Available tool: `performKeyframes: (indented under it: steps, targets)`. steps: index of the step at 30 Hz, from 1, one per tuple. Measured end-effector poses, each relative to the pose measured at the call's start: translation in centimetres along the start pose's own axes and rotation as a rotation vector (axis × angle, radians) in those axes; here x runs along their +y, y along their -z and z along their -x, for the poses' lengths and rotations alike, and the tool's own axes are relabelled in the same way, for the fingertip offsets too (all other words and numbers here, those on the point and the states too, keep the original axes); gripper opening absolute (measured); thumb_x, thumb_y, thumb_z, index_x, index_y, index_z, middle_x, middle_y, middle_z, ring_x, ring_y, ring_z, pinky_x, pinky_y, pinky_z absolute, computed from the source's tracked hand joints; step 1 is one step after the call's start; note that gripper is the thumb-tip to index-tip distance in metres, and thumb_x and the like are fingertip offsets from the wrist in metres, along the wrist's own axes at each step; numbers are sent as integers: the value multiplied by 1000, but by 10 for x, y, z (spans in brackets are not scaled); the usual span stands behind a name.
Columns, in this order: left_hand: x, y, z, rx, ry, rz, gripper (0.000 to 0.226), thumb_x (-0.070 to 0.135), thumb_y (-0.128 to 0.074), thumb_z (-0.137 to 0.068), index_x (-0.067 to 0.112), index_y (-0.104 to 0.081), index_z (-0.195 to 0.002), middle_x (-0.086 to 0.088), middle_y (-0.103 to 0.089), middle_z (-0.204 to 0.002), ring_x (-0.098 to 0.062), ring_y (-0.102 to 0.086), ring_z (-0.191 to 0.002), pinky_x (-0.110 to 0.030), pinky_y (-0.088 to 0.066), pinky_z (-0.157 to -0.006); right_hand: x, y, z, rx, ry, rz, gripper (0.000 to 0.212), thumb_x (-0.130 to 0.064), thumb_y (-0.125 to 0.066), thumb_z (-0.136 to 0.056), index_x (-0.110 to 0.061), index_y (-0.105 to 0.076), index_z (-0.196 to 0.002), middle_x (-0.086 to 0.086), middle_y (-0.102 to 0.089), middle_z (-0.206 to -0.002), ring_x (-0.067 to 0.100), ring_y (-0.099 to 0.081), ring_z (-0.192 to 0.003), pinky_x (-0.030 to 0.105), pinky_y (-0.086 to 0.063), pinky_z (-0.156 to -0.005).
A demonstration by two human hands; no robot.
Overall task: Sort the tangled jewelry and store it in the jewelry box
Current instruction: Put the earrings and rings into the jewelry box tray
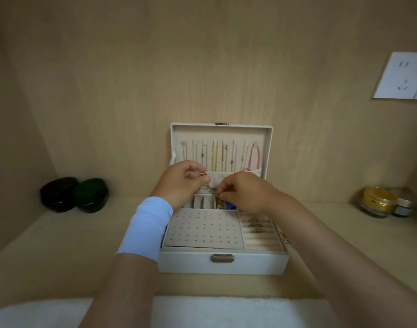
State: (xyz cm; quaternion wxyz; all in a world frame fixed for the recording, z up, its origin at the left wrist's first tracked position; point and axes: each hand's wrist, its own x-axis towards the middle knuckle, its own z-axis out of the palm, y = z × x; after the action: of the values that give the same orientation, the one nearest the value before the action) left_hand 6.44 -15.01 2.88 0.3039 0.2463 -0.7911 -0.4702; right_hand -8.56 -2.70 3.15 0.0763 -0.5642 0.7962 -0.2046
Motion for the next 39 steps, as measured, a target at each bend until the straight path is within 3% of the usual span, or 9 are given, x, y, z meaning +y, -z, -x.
performKeyframes:
  steps: [4,7,10,13,18,22,28,32,39]
  targets:
    - [2,-5,-1,0,-10,-24,9,23,-76,-85,25,-70,-92,2,-72,-92,-15,-70,-85,-28,-55,-84,1,-1,-4,-60,37,12,19,-25,-71,-91,-28,-77,-108,-13,-74,-105,3,-66,-95,33,-54,-95]
    - [1,-11,0,-18,-44,-41,9,22,-78,-83,28,-71,-86,9,-71,-90,-4,-65,-85,-17,-49,-81,3,7,-4,94,2,-207,23,-21,-68,-94,-22,-76,-115,-6,-74,-111,7,-67,-99,33,-54,-97]
    - [-1,-19,-1,-9,-27,-21,10,27,-79,-82,32,-71,-86,7,-71,-90,-9,-66,-88,-24,-52,-84,-3,18,3,69,-34,-550,20,-13,-68,-93,-14,-75,-112,5,-77,-98,19,-68,-80,24,-58,-69]
    - [-1,-24,-2,6,28,12,14,30,-79,-81,31,-69,-90,4,-73,-88,-18,-70,-82,-35,-56,-84,-4,16,8,53,-29,-624,26,-2,-71,-89,-8,-71,-114,13,-76,-92,21,-64,-71,19,-53,-53]
    - [-6,-24,-3,-37,72,-129,8,32,-78,-81,30,-72,-87,10,-72,-87,-9,-68,-87,-31,-55,-86,9,3,0,48,-61,-555,16,-4,-78,-83,-12,-77,-97,10,-77,-83,18,-66,-67,23,-55,-60]
    - [-12,-24,-2,-111,40,-282,12,28,-71,-88,32,-76,-98,15,-72,-98,-4,-64,-97,-24,-48,-89,15,-6,-6,50,-79,-383,17,-13,-84,-78,-20,-80,-93,-4,-77,-81,9,-74,-79,29,-59,-83]
    - [-14,-23,-3,-175,13,-396,23,22,-64,-93,29,-74,-113,11,-70,-114,-7,-61,-105,-23,-44,-93,8,-7,-8,49,-78,-66,13,-37,-78,-80,-39,-80,-93,-21,-74,-83,-1,-66,-84,33,-58,-85]
    - [-13,-21,-2,-168,5,-407,19,20,-65,-93,28,-75,-106,11,-70,-105,-5,-60,-95,-18,-42,-86,2,-2,-13,28,-47,-55,14,-28,-73,-88,-33,-79,-99,-17,-75,-92,0,-66,-89,35,-58,-89]
    - [-10,-25,0,-150,-5,-477,12,26,-64,-93,31,-75,-94,8,-72,-107,-12,-63,-101,-31,-50,-94,3,-1,-17,-33,-11,-32,22,-13,-70,-88,-32,-80,-93,-16,-75,-89,2,-67,-88,34,-58,-89]
